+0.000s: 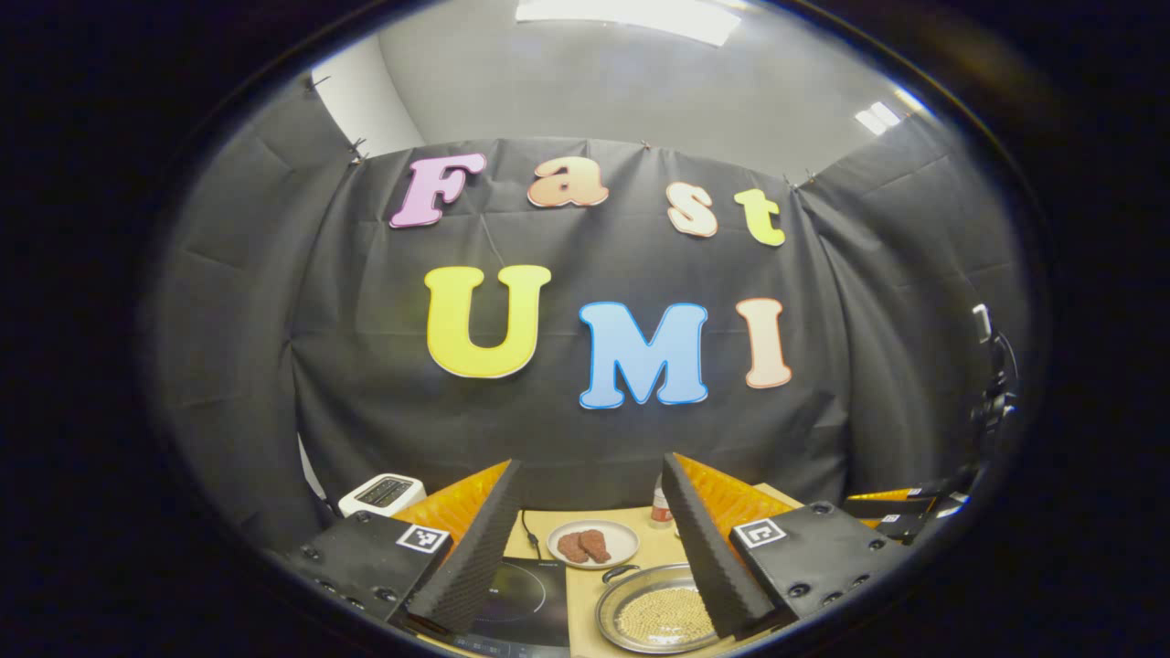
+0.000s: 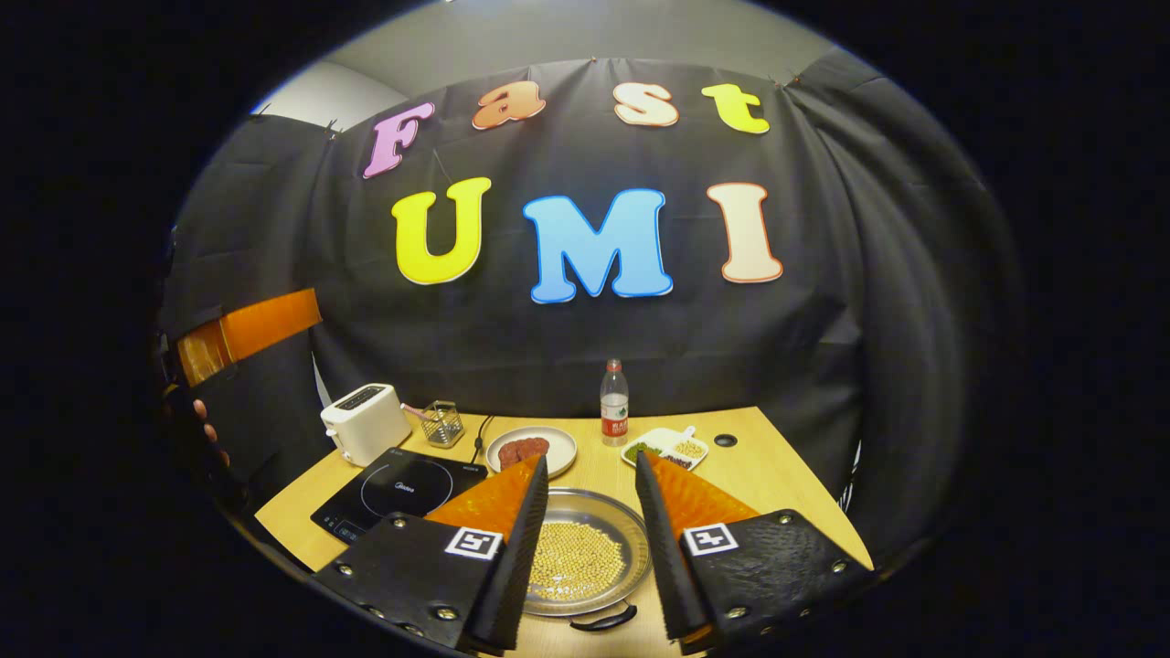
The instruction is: First push the handle of the pot to place it horizontally, then grasp the pot with both hands and set it on the induction cooktop.
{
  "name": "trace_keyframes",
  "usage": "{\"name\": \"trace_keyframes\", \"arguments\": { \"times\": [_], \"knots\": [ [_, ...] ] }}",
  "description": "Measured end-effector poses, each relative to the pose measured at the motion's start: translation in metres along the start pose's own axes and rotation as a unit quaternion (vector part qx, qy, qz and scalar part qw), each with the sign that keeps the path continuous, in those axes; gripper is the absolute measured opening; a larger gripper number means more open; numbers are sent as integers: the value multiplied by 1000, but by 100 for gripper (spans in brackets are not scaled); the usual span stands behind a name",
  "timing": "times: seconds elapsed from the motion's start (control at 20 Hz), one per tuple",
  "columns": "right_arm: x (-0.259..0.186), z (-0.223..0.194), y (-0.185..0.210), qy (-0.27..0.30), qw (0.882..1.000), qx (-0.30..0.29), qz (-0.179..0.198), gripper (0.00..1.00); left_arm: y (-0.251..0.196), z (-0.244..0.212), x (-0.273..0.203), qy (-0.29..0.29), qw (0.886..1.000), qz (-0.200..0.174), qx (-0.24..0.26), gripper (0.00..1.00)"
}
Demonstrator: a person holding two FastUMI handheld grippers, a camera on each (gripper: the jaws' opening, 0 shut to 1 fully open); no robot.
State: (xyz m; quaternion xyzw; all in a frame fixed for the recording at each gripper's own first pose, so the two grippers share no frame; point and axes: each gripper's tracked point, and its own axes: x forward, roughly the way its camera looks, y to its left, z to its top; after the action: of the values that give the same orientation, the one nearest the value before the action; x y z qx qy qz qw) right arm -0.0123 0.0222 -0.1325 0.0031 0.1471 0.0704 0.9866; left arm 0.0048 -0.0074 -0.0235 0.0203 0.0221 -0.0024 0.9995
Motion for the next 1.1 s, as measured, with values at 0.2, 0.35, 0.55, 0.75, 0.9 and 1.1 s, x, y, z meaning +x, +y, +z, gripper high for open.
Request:
{"name": "trace_keyframes", "arguments": {
  "times": [0.2,0.35,0.55,0.75,0.9,1.1],
  "knots": [
    [-3,-41,23,64,996,11,60,57,-14,-3,0,5,1000,-16,14,100],
    [-3,-70,35,111,990,3,91,57,-19,-8,1,8,1000,-22,19,100],
    [0,-106,38,171,980,-6,102,57,-19,-17,2,21,1000,-17,17,100],
    [1,-141,38,237,965,-2,111,57,-11,-27,3,31,999,-3,12,100],
    [16,-164,15,269,961,-13,54,3,-2,-35,5,40,999,9,8,100],
    [16,-189,17,320,945,15,62,10,12,-44,5,50,998,29,-3,100]
  ]
}}
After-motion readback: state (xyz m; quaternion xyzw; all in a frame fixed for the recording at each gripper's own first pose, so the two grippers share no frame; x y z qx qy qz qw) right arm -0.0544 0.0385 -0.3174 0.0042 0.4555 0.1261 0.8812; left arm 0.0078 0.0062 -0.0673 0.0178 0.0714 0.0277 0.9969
